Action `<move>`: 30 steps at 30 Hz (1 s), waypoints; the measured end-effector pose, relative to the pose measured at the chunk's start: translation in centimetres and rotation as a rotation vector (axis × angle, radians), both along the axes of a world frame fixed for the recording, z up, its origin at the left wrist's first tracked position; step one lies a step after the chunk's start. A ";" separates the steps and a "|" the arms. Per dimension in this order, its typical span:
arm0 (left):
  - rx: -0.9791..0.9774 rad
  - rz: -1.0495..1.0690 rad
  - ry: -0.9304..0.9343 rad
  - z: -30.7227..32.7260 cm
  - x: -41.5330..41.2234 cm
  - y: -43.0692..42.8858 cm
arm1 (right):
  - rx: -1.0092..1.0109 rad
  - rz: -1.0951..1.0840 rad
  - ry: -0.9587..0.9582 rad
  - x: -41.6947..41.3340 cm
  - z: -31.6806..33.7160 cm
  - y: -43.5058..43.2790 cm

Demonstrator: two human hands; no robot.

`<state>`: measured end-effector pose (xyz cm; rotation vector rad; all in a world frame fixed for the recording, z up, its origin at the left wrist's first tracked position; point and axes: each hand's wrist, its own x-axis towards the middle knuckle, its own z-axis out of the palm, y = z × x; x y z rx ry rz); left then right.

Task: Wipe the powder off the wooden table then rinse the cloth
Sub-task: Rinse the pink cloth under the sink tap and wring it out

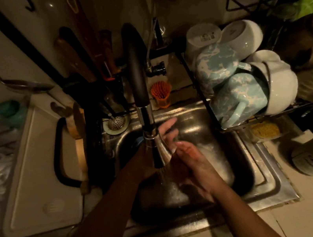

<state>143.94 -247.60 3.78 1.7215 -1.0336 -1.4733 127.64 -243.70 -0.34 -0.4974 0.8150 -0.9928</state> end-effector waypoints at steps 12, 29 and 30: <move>-0.284 -0.124 -0.055 3.9 -2.9 -15.1 | 0.071 0.055 0.019 -0.3 1.5 -1.5; -0.329 -0.060 -0.021 1.5 -2.4 -16.4 | -0.169 0.035 -0.154 -0.1 -2.1 -0.2; -0.334 -0.088 -0.016 1.7 -2.2 -15.7 | -0.169 0.034 -0.140 0.0 -2.5 -0.1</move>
